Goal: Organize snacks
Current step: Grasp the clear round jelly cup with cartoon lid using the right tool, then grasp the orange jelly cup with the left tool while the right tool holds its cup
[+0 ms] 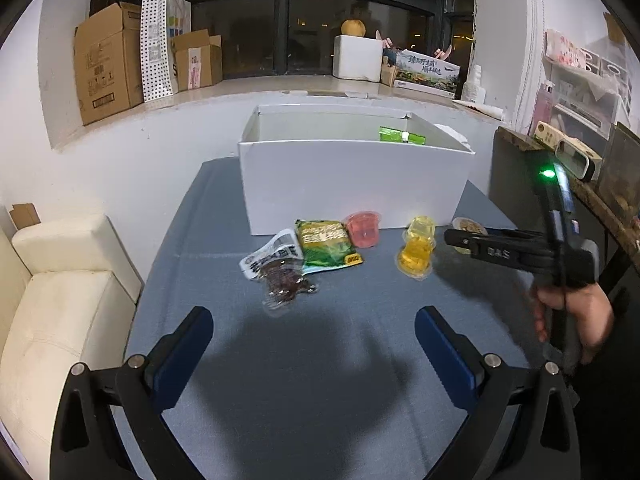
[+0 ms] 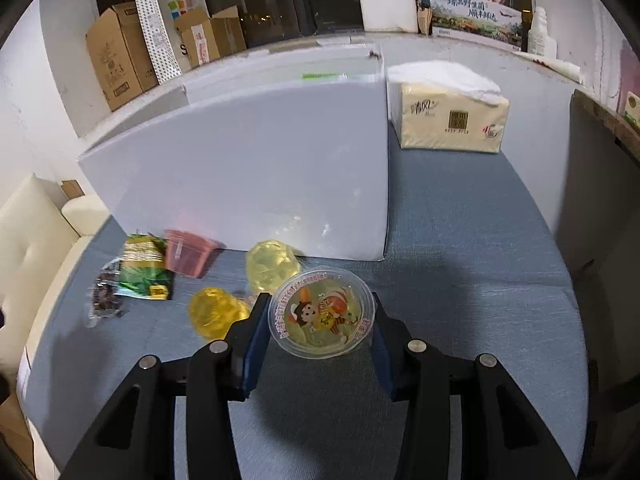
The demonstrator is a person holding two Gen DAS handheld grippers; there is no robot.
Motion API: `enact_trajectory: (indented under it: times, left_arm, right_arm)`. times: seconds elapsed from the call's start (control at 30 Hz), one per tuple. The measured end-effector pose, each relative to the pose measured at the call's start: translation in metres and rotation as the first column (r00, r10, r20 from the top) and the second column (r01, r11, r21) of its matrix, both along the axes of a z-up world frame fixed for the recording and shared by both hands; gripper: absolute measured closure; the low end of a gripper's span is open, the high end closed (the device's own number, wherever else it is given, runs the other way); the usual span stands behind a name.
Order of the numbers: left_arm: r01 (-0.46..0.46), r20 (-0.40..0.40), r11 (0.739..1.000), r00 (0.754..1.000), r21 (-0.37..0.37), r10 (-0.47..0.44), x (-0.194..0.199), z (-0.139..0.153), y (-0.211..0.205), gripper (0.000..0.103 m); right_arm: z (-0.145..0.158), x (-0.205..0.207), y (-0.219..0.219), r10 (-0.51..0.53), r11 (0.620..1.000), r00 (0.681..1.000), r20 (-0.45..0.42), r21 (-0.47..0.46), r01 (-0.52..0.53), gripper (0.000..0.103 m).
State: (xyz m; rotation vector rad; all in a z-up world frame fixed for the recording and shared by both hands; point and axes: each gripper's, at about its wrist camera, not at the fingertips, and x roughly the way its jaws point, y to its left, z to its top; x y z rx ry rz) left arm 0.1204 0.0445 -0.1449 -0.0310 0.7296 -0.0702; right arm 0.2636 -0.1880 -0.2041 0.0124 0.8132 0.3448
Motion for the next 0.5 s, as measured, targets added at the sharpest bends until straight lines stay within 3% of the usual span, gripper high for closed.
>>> enact_trajectory:
  times: [0.17, 0.27, 0.37, 0.5]
  left_arm:
    - [0.044, 0.012, 0.997, 0.999, 0.066, -0.045, 0.017, 0.0, -0.027, 0.0]
    - [0.091, -0.008, 0.995, 0.996, 0.045, -0.091, 0.035, -0.004, -0.045, 0.0]
    - [0.138, -0.034, 0.99, 0.99, 0.038, -0.136, 0.054, -0.013, -0.066, 0.0]
    - [0.17, -0.052, 0.985, 0.984, 0.035, -0.168, 0.075, -0.024, -0.088, 0.0]
  right_arm:
    - [0.03, -0.035, -0.013, 0.006, 1.0, 0.999, 0.052, 0.021, -0.007, 0.054]
    - [0.046, -0.057, -0.026, -0.011, 1.0, 0.995, 0.097, -0.007, 0.012, 0.054]
    - [0.055, -0.074, -0.051, -0.053, 0.997, 0.995, 0.089, 0.059, 0.048, 0.054]
    - [0.056, -0.092, -0.077, -0.094, 0.994, 0.99, 0.102, 0.071, 0.087, 0.054]
